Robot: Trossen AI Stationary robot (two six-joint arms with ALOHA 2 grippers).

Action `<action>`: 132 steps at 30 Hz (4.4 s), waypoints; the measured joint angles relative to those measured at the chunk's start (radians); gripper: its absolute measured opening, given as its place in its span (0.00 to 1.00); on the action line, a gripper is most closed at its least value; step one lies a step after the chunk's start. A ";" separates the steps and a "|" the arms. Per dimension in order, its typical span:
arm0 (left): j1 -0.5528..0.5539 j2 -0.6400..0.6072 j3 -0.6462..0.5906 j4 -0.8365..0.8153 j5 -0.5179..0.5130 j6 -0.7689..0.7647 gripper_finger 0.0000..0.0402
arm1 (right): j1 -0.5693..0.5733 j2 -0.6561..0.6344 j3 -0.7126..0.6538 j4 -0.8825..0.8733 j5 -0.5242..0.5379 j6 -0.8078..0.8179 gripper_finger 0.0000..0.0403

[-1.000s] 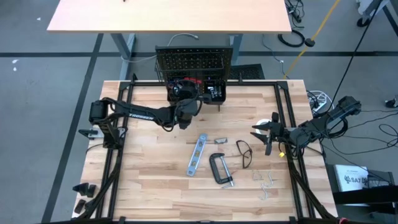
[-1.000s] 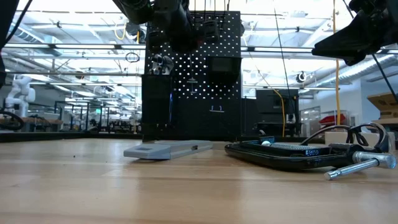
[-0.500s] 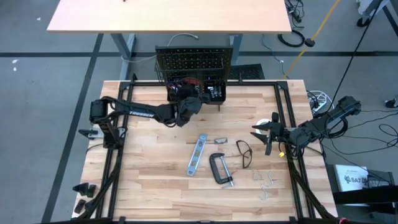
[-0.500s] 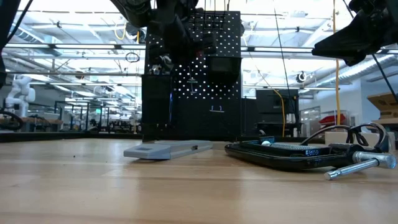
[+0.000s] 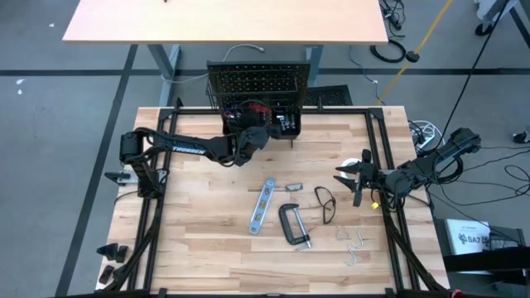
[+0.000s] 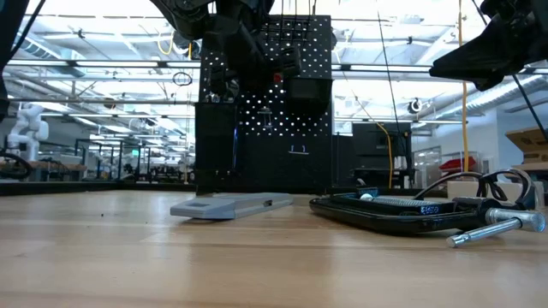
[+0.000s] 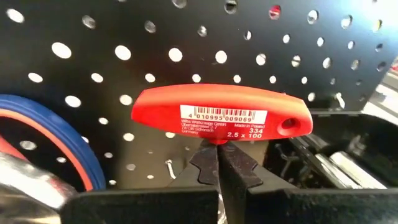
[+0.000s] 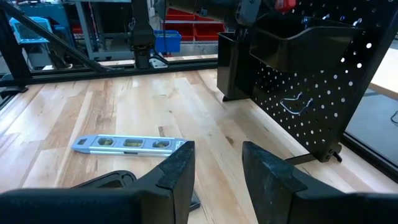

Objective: Hang tools onto peg board
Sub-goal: Hang the red allen wrench on the peg board

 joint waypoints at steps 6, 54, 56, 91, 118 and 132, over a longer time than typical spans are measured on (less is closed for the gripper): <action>0.000 0.000 0.000 -0.002 0.020 0.001 0.00 | 0.000 0.000 0.000 0.000 0.000 0.000 0.31; -0.036 -0.055 0.000 -0.229 0.111 0.029 0.22 | 0.000 0.000 0.000 -0.002 0.000 0.005 0.31; -0.031 -0.055 0.000 -0.216 0.111 0.028 0.22 | 0.000 0.000 0.000 -0.003 0.000 0.006 0.31; 0.016 -0.118 0.002 -0.220 0.403 0.334 0.23 | 0.000 0.000 0.000 -0.003 0.000 0.004 0.31; 0.099 -0.143 0.067 -0.525 0.578 0.629 0.22 | 0.000 0.000 0.000 -0.039 -0.027 -0.023 0.31; 0.003 -0.135 0.067 -0.493 0.324 0.738 0.22 | 0.000 0.000 0.000 -0.047 -0.027 -0.027 0.31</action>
